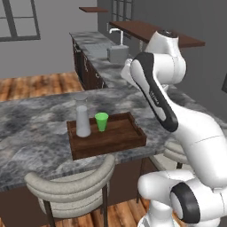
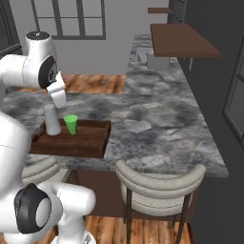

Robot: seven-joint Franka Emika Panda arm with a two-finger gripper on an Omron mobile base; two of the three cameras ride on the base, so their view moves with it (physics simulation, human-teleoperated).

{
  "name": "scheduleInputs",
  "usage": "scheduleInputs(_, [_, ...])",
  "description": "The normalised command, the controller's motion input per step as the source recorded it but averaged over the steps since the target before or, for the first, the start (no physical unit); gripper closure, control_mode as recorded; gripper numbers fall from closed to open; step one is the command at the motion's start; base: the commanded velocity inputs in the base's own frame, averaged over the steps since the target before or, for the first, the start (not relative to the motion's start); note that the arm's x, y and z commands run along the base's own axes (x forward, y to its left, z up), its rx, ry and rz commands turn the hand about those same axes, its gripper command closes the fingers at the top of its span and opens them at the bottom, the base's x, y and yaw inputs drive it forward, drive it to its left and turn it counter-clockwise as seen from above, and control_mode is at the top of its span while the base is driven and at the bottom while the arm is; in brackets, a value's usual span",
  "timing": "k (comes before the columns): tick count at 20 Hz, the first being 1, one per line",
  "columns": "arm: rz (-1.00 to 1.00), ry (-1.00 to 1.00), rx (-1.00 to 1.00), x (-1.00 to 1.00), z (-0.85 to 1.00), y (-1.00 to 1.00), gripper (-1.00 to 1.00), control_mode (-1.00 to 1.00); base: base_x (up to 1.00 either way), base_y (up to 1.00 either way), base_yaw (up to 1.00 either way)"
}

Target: There is a tray on the dining counter. Grab the cup, mug, and pitcher and place them on the tray. The pitcher may be placed next to the tray if it cannot fit the tray.

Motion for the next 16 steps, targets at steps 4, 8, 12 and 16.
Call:
scheduleInputs(4, [-0.06,-0.11,0.0,-0.78,0.25,-0.13,-1.0,-1.0,0.0,0.0,0.0])
scheduleInputs(8, [-0.04,-0.06,0.0,-0.61,0.24,-0.24,-1.0,-1.0,0.0,0.0,0.0])
scheduleInputs(12, [0.0,-0.02,0.0,-0.17,0.02,0.0,-1.0,1.0,-0.46,0.36,0.05])
scheduleInputs(16, [0.0,0.0,0.0,0.0,0.0,0.0,-1.0,1.0,-0.2,0.95,0.58])
